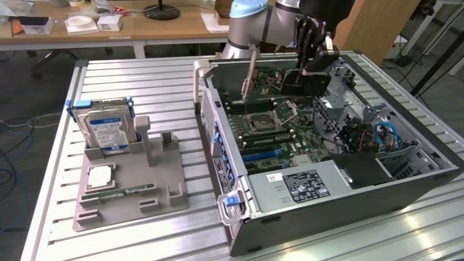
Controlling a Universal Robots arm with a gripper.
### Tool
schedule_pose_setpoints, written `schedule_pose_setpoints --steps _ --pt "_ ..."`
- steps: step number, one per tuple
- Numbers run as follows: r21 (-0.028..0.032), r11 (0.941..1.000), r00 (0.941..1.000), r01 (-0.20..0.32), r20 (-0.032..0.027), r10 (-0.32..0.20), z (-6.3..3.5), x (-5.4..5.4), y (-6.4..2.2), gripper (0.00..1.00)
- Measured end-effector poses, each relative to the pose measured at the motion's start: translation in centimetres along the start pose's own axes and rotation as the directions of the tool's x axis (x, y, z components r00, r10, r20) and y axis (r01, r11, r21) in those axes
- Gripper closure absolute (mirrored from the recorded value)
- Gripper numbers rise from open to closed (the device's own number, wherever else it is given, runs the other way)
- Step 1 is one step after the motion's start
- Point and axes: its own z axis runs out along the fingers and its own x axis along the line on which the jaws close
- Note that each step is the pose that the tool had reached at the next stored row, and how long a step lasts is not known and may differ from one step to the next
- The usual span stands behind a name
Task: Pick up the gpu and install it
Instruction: 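Insert the gpu into the slot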
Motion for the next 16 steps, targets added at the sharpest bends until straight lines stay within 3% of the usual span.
schedule_pose_setpoints --steps 8,16 --pt "-0.0023 0.9940 0.9940 0.109 0.0046 -0.109 0.01 0.00 0.00 0.74" --pt "-0.0041 0.9758 0.9758 0.219 0.0096 -0.219 0.01 0.00 0.00 0.74"
